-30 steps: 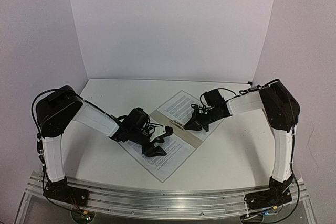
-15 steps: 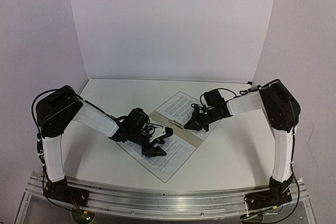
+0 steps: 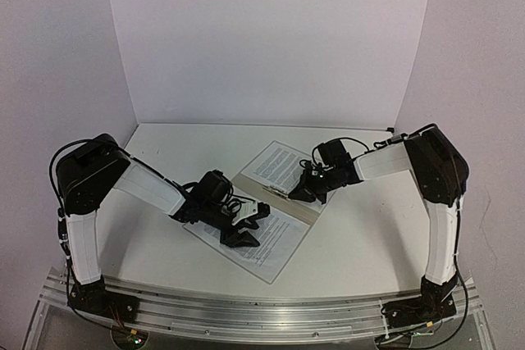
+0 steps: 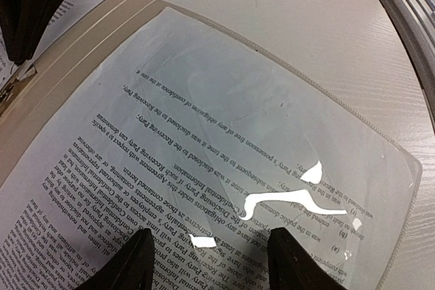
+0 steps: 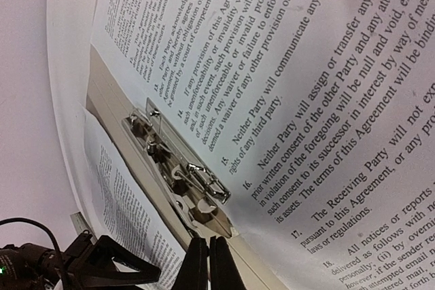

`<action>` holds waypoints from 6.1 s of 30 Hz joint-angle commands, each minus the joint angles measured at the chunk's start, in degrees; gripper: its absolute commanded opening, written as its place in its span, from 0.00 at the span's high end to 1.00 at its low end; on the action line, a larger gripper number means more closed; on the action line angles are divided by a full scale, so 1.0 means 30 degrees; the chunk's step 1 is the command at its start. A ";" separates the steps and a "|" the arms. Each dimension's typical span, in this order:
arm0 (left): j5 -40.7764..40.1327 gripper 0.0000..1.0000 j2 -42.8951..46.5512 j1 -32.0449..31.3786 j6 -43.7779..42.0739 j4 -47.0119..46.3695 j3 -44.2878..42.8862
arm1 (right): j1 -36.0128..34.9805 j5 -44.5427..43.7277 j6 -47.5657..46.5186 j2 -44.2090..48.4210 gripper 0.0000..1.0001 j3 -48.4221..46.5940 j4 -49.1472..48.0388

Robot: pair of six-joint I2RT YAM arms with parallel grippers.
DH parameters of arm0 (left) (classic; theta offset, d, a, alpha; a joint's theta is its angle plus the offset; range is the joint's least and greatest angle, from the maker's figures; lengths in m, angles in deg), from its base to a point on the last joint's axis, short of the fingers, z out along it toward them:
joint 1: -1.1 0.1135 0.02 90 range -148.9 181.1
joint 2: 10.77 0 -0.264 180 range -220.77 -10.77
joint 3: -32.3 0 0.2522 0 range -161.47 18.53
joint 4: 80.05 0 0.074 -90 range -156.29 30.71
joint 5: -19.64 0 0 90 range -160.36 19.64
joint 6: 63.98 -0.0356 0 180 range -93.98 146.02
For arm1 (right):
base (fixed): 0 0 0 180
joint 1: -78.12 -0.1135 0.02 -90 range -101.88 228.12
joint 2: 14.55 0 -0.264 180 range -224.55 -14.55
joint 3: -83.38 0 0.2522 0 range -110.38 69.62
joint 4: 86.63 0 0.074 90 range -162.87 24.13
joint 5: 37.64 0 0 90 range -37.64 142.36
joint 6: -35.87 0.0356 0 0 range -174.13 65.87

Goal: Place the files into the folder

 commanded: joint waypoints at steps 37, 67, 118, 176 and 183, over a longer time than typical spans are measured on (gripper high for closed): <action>0.0464 0.44 -0.0079 -0.0146 0.0131 0.1954 0.0784 | -0.0296 -0.0474 -0.1148 -0.1605 1.00 0.1038 0.2698; 0.1408 0.22 0.0893 0.0029 -0.2051 0.4691 -0.0600 | 0.3893 -0.6337 -0.9688 -0.2509 0.26 -1.1416 1.2285; -0.1867 0.05 0.3441 1.5003 1.3137 1.8145 -0.3387 | -0.9329 -1.4429 0.1373 -0.5413 0.22 -1.9113 1.7575; 0.6040 0.48 0.3755 1.1704 1.2368 1.7191 -0.5269 | -0.6174 -0.3192 0.2769 -0.1667 0.67 0.1056 -0.2642; 0.4461 0.83 0.3248 1.1690 1.2081 1.8337 -0.5804 | -0.6231 -0.4307 0.1274 -0.0621 0.52 -0.1582 -0.0143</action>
